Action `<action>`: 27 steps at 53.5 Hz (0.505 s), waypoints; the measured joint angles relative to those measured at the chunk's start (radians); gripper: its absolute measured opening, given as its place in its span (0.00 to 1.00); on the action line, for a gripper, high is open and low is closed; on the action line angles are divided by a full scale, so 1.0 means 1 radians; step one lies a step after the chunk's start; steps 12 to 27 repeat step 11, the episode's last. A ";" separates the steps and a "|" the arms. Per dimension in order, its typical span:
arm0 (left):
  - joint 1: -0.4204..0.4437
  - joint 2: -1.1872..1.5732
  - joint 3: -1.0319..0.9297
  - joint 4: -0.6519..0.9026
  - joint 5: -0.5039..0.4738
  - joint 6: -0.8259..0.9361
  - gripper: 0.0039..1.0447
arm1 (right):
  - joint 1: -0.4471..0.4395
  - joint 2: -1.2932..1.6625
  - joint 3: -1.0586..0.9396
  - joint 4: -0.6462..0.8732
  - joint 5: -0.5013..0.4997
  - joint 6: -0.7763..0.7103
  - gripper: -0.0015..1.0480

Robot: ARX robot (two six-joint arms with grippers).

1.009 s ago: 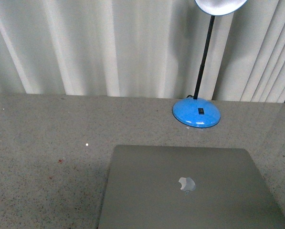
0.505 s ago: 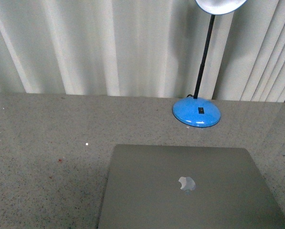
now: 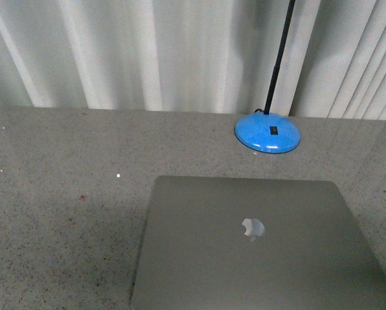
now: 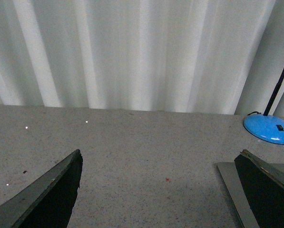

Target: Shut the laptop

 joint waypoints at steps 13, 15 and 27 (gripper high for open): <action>0.000 0.000 0.000 0.000 0.000 0.000 0.94 | 0.000 0.000 0.000 0.000 0.000 0.000 0.93; 0.000 0.000 0.000 0.000 0.000 0.000 0.94 | 0.000 0.000 0.000 0.000 0.000 0.000 0.93; 0.000 0.000 0.000 0.000 0.000 0.000 0.94 | 0.000 0.000 0.000 0.000 0.000 0.000 0.93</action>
